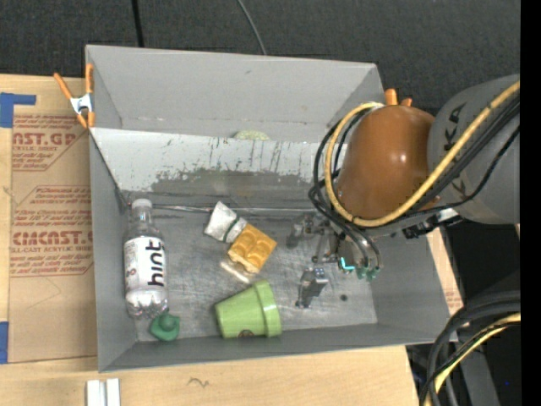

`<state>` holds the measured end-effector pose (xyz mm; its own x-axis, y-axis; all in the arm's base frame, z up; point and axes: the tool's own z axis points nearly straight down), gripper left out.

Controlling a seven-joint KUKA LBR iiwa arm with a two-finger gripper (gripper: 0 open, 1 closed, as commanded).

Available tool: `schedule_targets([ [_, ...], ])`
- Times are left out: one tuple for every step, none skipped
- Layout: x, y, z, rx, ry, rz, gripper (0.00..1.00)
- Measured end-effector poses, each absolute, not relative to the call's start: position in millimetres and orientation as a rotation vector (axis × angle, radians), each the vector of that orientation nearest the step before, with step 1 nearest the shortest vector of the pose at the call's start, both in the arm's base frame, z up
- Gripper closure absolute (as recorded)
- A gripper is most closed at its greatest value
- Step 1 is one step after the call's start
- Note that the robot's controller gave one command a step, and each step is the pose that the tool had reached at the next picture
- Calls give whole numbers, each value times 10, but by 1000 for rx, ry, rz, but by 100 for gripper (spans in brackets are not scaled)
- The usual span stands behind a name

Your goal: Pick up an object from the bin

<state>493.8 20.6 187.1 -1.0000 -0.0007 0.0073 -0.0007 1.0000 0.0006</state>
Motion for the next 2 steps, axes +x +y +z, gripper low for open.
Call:
schedule_targets([
  [4956,205,1906,0,-3142,-1,0],
  [4913,484,1421,233,-3136,0,0],
])
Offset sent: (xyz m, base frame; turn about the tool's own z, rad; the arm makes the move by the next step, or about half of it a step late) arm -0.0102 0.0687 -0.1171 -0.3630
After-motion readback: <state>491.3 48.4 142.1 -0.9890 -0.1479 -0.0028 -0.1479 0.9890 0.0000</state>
